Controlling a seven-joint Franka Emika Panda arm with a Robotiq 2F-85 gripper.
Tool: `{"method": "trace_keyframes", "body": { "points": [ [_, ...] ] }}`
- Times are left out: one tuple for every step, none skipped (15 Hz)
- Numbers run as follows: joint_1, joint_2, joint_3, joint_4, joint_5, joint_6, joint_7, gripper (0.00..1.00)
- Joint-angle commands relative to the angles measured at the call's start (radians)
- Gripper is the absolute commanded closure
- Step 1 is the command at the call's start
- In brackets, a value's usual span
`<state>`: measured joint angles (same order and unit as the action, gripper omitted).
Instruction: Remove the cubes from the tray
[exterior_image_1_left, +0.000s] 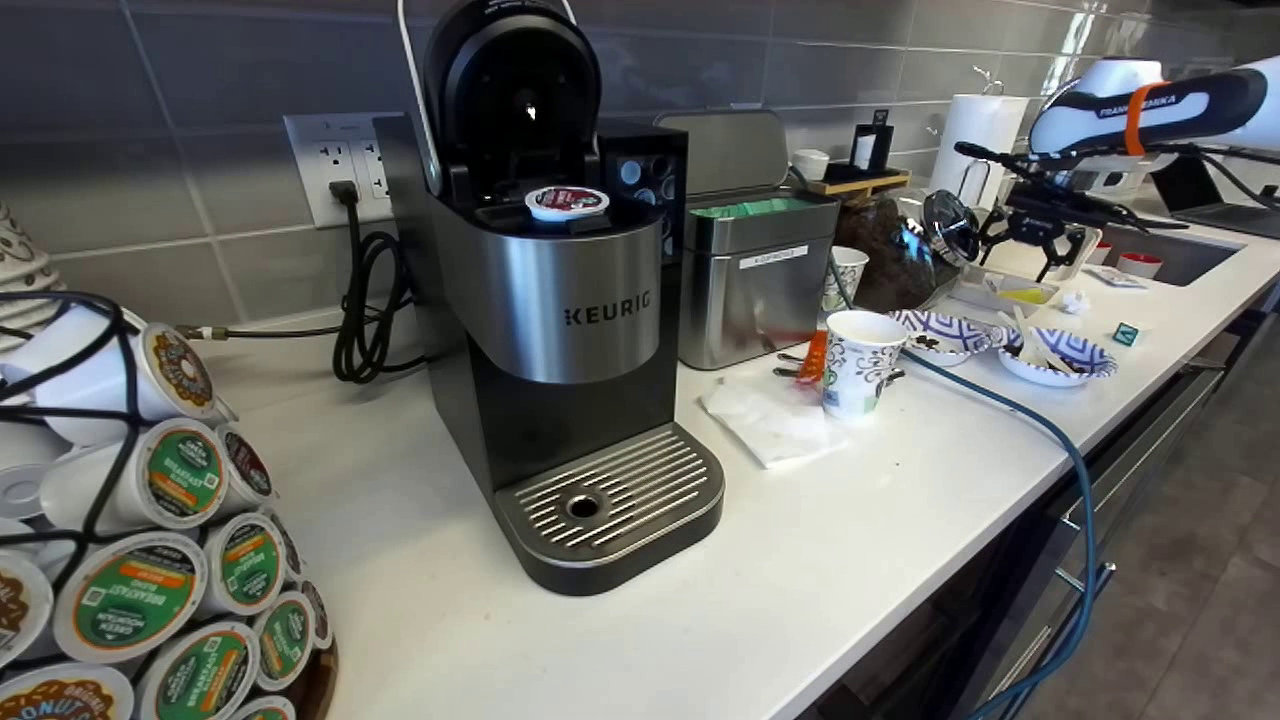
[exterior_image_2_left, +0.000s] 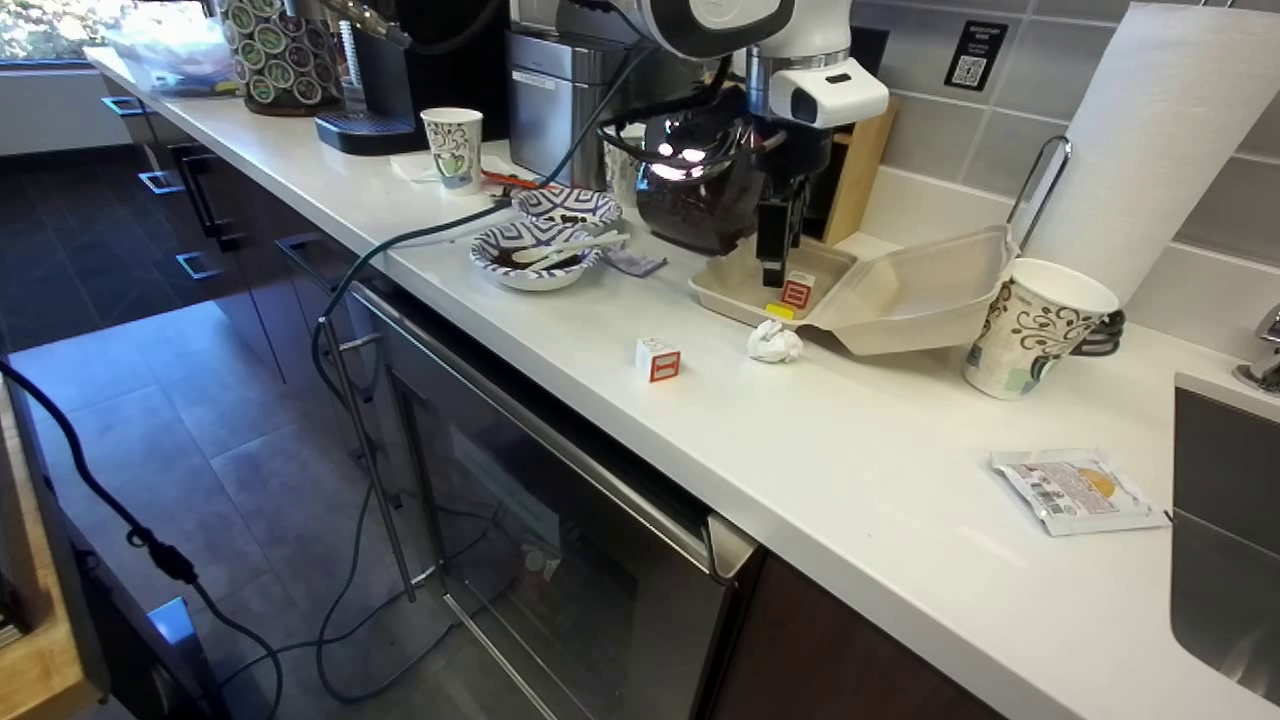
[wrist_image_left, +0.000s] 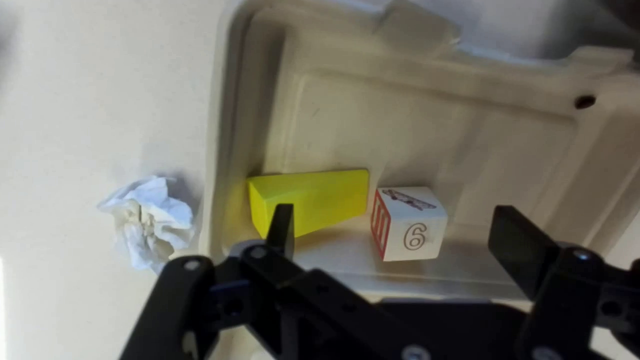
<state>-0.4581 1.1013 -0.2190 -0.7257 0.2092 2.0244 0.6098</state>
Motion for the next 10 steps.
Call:
{"method": "trace_keyframes", "body": {
  "points": [
    [-0.034,0.08,0.036,0.12,0.006,-0.006,0.021,0.04],
    [-0.039,0.093,0.042,0.135,0.007,-0.002,0.021,0.05],
    [-0.043,0.105,0.047,0.151,0.007,-0.001,0.022,0.08],
    [-0.045,0.117,0.054,0.168,0.006,0.0,0.021,0.07],
    [-0.049,0.13,0.061,0.184,0.006,0.003,0.02,0.1],
    [-0.051,0.14,0.067,0.2,0.006,0.001,0.018,0.09],
    [-0.052,0.151,0.069,0.215,0.002,-0.002,0.019,0.11],
    [-0.053,0.163,0.069,0.231,-0.004,-0.002,0.02,0.11],
    [-0.054,0.171,0.07,0.246,-0.007,-0.005,0.022,0.12],
    [-0.056,0.181,0.07,0.261,-0.01,-0.004,0.024,0.13]
  ]
}}
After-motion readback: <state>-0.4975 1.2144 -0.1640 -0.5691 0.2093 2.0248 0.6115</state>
